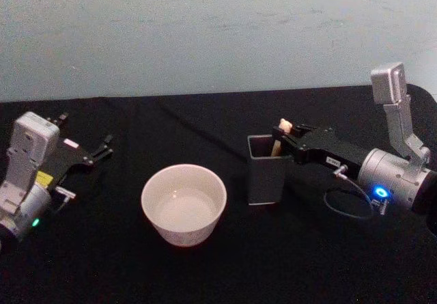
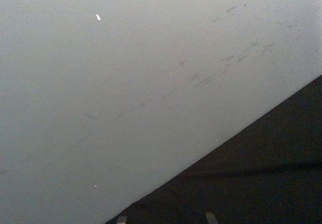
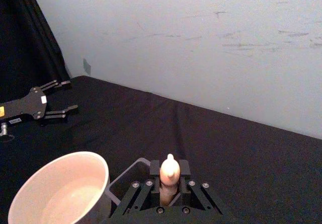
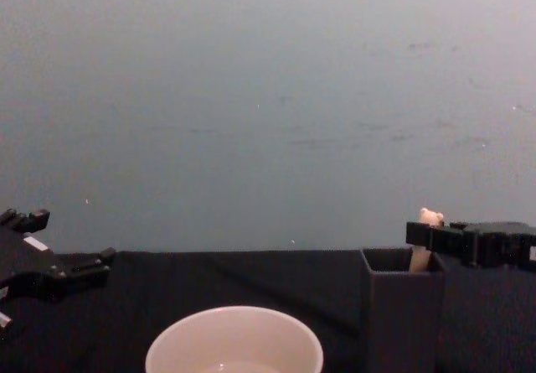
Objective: Pick up the stirring spoon with one hand, stir inside the cup, then place it back in its original position.
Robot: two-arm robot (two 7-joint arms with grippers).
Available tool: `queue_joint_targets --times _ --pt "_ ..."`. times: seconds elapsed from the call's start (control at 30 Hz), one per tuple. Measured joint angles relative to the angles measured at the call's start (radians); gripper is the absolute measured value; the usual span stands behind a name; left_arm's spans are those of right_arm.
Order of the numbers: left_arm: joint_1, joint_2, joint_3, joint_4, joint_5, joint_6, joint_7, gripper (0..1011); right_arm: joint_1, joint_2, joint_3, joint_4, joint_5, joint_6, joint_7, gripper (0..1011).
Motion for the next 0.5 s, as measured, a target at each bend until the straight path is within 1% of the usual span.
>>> queue_joint_targets --times 0.23,0.5 --pt "0.0 0.0 0.0 0.0 0.0 0.0 0.0 1001 0.0 0.0 0.0 0.0 0.0 0.0 0.0 216" --pt "0.0 0.0 0.0 0.0 0.0 0.0 0.0 1001 0.0 0.0 0.001 -0.001 0.0 -0.001 0.0 442"
